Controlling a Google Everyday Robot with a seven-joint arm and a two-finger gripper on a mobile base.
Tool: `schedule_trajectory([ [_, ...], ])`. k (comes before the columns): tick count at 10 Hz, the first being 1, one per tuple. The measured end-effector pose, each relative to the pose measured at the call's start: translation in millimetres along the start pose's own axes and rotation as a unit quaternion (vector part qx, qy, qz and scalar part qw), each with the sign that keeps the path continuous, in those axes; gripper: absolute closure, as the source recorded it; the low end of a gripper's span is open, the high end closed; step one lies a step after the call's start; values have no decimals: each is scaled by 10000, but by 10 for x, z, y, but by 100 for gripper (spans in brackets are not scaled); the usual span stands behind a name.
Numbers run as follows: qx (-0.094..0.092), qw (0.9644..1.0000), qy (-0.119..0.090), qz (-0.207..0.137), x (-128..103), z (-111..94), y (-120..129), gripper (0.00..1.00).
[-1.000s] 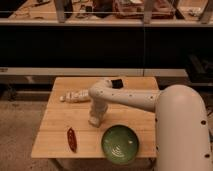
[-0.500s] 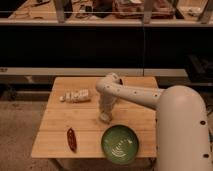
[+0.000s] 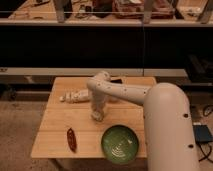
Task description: Wipe the white sponge on the table
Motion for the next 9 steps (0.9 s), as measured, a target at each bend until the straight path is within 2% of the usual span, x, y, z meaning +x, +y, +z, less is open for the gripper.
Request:
schedule_trajectory([
  [3,135,9984,-120,-539,-453,-34,-222,62],
  [5,154,9959,-152,-883,-722,-51,-233,62],
  [7,125,9935,-161,-1119,-913,-49,-115,62],
  [9,52,9934,-143,-1139,-971,-11,99,62],
])
